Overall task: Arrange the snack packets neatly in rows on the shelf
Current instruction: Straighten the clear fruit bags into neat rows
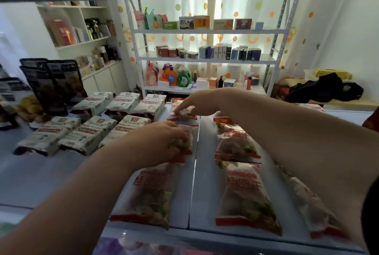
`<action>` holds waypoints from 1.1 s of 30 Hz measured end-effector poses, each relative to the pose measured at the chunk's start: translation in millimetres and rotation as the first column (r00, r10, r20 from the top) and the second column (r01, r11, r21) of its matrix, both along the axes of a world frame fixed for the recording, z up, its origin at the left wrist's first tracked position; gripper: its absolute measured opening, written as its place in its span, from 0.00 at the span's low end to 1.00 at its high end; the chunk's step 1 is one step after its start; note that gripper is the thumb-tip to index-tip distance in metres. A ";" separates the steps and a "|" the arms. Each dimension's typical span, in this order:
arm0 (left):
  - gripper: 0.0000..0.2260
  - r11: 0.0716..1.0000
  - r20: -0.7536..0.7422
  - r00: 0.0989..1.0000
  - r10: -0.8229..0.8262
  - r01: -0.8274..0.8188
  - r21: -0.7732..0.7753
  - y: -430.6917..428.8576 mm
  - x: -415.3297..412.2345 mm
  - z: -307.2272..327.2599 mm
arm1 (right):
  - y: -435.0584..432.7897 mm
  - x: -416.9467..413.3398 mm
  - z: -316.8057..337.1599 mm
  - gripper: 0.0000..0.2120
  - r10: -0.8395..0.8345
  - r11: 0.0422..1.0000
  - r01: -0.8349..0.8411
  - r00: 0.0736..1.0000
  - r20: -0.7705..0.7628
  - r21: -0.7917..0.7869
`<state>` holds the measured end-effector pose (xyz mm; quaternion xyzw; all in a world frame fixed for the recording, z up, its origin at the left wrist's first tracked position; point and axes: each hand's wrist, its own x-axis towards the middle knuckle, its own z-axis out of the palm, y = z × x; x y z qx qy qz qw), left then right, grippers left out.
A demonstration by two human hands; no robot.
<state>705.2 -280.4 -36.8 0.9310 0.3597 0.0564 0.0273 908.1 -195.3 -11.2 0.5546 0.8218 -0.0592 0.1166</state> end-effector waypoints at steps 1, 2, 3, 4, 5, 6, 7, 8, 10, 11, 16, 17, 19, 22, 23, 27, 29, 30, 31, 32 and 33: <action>0.20 1.000 0.007 1.000 -0.003 0.003 0.002 0.1 1.1 -1.3 | 1.1 3.6 -0.4 0.33 0.006 1.000 -0.006 1.000 0.001 0.013; 0.20 1.000 0.014 1.000 -0.004 0.004 0.001 0.0 2.0 -2.3 | 1.7 7.7 -0.6 0.32 0.007 1.000 -0.008 1.000 0.006 0.023; 0.20 1.000 0.020 1.000 -0.005 0.005 -0.004 0.3 3.0 -2.9 | 2.3 11.8 -0.9 0.31 0.002 1.000 -0.002 1.000 0.010 0.028; 0.20 1.000 0.026 1.000 -0.007 0.008 -0.010 0.6 3.9 -3.2 | 2.4 15.7 -1.0 0.29 -0.007 1.000 0.007 1.000 0.011 0.029; 0.21 1.000 0.028 1.000 -0.008 0.008 -0.016 0.6 4.8 -3.0 | 3.0 19.1 -1.3 0.27 -0.016 0.999 0.016 1.000 0.012 0.029; 0.21 1.000 0.027 1.000 -0.006 0.007 -0.019 0.5 5.7 -2.8 | 3.4 21.6 -1.5 0.26 -0.023 0.999 0.023 1.000 0.011 0.032; 0.22 1.000 0.026 1.000 -0.003 0.004 -0.016 0.4 6.3 -2.7 | 3.3 23.2 -1.5 0.25 -0.028 0.999 0.028 1.000 0.012 0.035; 0.22 1.000 0.026 1.000 -0.002 0.003 -0.012 0.7 7.1 -2.9 | 2.8 24.1 -1.3 0.24 -0.031 0.999 0.030 0.999 0.014 0.038; 0.22 1.000 0.017 1.000 -0.009 0.009 -0.011 1.3 9.2 -4.4 | 0.8 24.9 -0.4 0.24 -0.019 0.999 0.019 1.000 0.015 0.044; 0.22 1.000 0.008 1.000 -0.014 0.014 -0.015 1.7 10.1 -5.1 | -0.5 25.0 -0.1 0.24 -0.007 0.999 0.006 1.000 0.016 0.047; 0.23 1.000 0.007 1.000 -0.013 0.013 -0.022 3.7 11.0 -7.0 | -6.7 19.2 2.7 0.23 -0.010 0.999 0.008 1.000 0.024 0.052; 0.22 1.000 0.008 1.000 -0.011 0.011 -0.021 3.8 11.6 -7.7 | -7.9 16.6 3.9 0.24 -0.017 0.999 0.016 1.000 0.024 0.050; 0.22 1.000 0.010 1.000 -0.009 0.010 -0.016 2.6 13.4 -7.0 | -11.2 11.8 5.8 0.24 -0.024 0.999 0.023 0.999 0.037 0.049; 0.21 1.000 0.073 0.997 -0.001 0.002 -0.023 -4.2 7.4 -1.8 | -21.0 7.6 10.0 0.24 -0.031 0.998 0.027 0.997 0.066 0.054; 0.21 1.000 0.114 0.993 0.012 -0.009 -0.022 -8.5 -1.0 -0.8 | -25.9 6.5 13.2 0.24 -0.036 0.997 0.032 0.997 0.063 0.064; 0.20 1.000 0.313 0.950 0.008 -0.005 -0.011 -39.9 -52.0 -11.9 | -59.7 -1.2 28.4 0.22 -0.014 0.985 0.013 1.000 0.005 0.172; 0.18 0.997 0.397 0.918 0.009 0.021 -0.070 -56.4 -68.3 -23.4 | -83.6 -10.3 25.9 0.21 0.039 0.985 -0.035 0.999 -0.020 0.171; 0.16 0.994 0.422 0.907 0.004 0.042 -0.099 -61.6 -72.1 -30.1 | -95.3 -15.9 21.3 0.21 0.054 0.987 -0.052 0.999 -0.007 0.151; 0.15 0.991 0.434 0.901 -0.007 0.063 -0.114 -64.7 -73.2 -36.0 | -105.7 -21.5 15.7 0.22 0.053 0.990 -0.054 0.999 0.011 0.130; 0.14 0.990 0.437 0.899 -0.017 0.076 -0.117 -66.4 -72.4 -40.5 | -114.7 -26.2 10.2 0.22 0.039 0.993 -0.041 0.999 0.019 0.115; 0.14 0.990 0.443 0.896 -0.020 0.079 -0.115 -66.8 -71.1 -42.9 | -121.3 -29.7 6.0 0.22 0.024 0.994 -0.025 1.000 0.013 0.110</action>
